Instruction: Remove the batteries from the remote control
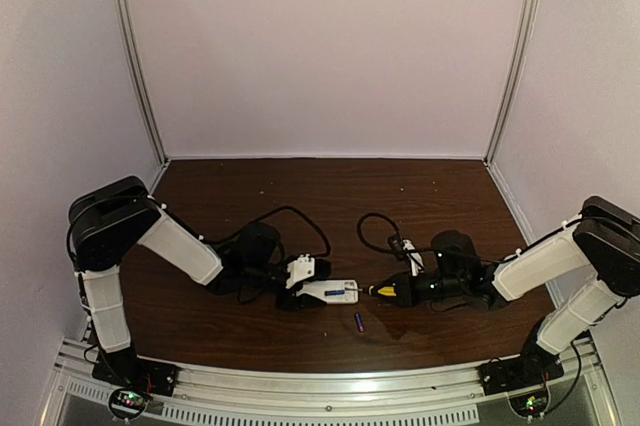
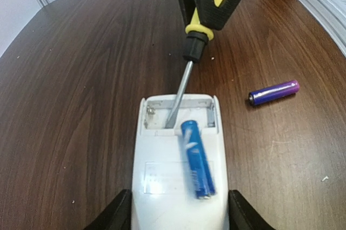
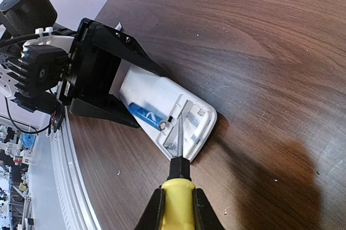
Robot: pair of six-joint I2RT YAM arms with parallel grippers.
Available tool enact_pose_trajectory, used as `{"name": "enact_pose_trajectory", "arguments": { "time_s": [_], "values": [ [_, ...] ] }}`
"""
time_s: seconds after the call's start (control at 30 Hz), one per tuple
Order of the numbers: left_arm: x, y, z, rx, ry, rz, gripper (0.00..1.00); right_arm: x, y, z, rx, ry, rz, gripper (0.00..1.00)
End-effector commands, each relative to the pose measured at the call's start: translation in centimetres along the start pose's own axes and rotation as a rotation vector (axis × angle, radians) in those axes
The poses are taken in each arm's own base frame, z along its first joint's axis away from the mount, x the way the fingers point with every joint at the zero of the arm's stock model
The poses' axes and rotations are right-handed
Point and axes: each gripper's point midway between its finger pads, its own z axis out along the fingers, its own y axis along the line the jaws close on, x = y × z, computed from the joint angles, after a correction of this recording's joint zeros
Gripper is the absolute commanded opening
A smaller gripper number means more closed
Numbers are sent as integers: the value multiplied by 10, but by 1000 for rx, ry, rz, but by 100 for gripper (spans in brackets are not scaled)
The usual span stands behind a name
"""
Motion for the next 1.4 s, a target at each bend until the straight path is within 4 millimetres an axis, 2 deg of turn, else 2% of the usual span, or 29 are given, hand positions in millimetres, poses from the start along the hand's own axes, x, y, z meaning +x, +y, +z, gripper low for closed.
{"name": "enact_pose_trajectory", "arguments": {
  "time_s": [0.0,0.5,0.73,0.83,1.0,1.1,1.3,1.37],
  "values": [
    [27,-9,7,20,115,-15,0,-4,36,-1,-142,-2,-48,0],
    [32,-9,11,30,145,-20,0,-10,29,5,-79,16,-56,0],
    [30,-8,11,21,148,-19,6,-17,29,8,-51,16,-62,0],
    [27,-6,10,11,142,-16,14,-22,30,7,-43,12,-68,0],
    [21,-2,4,-22,129,-17,41,-28,29,6,-5,15,-81,0],
    [18,-1,1,-39,121,-14,53,-30,29,5,4,23,-84,0],
    [7,1,-10,-65,93,-10,60,-41,37,-3,18,3,-102,0],
    [0,1,-15,-76,67,-3,66,-46,41,-5,16,-2,-112,0]
  ]
}}
